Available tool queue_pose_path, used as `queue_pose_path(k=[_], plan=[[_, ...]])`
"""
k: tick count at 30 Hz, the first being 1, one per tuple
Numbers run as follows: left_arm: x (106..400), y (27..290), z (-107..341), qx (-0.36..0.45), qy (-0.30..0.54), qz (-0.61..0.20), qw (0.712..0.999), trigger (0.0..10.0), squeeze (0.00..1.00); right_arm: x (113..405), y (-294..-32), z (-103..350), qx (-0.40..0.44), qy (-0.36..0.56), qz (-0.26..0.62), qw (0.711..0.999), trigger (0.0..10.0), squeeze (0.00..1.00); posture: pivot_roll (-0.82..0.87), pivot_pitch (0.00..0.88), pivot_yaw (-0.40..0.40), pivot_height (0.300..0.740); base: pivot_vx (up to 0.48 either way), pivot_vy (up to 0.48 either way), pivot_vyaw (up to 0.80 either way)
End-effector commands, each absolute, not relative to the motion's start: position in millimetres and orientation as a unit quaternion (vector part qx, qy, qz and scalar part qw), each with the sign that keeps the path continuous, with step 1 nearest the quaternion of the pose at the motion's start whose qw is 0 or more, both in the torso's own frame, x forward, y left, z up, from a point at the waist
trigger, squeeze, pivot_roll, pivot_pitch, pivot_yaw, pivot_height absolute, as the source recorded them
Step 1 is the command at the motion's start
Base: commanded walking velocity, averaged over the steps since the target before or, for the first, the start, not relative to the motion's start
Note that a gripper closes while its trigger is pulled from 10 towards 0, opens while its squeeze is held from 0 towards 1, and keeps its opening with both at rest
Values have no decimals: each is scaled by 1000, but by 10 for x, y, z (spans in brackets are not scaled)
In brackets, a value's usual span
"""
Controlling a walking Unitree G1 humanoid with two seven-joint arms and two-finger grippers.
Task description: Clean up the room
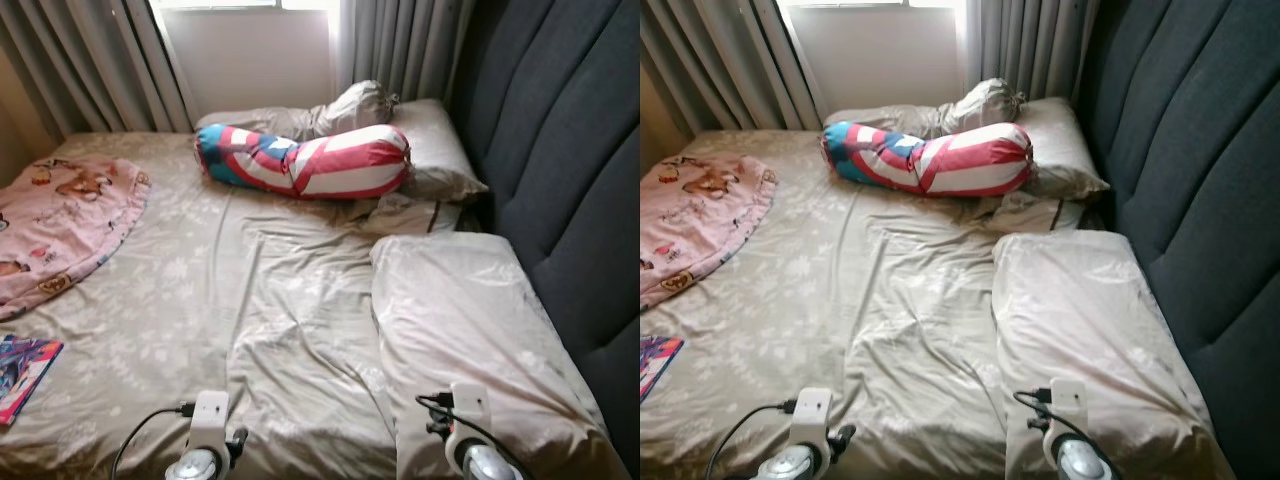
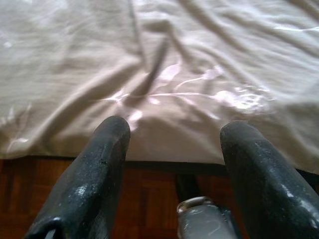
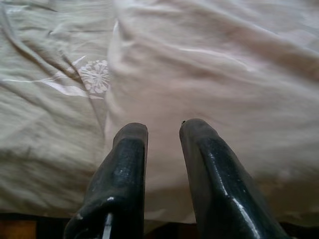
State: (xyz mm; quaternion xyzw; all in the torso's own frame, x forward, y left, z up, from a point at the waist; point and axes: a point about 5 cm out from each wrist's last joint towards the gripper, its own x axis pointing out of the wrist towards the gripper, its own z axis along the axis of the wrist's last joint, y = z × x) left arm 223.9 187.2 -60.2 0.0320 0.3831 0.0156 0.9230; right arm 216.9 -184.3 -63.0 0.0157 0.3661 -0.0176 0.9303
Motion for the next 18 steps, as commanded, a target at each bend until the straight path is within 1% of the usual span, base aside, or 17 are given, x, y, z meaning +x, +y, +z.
queue_pose_path(k=[1, 3, 6, 9, 18], plan=[[2213, 1932, -611, 34, 387, 23, 921, 10000, 0, 2169, -1772, -641, 13, 371, -7, 928, 10000, 0, -92, 7, 15, 740, 0, 401, 0], [2215, 1929, -610, 34, 386, 23, 922, 10000, 0, 2166, -1774, -643, 2, 373, -2, 928, 10000, 0, -92, 7, 15, 740, 0, 431, 800], [2217, 1928, -608, 34, 386, 23, 922, 10000, 0, 2166, -1777, -642, 7, 372, -5, 928, 10000, 0, -93, 6, 16, 740, 0, 434, 800], [2219, 1928, -607, 35, 385, 22, 922, 10000, 0, 2175, -1791, -634, 22, 367, -13, 930, 10000, 0, -93, 5, 17, 740, 0, 435, 0], [2221, 1937, -604, 36, 384, 22, 922, 10000, 0, 2174, -1789, -635, 20, 368, -13, 930, 10000, 0, -93, 1, 19, 740, 0, 434, 0]])
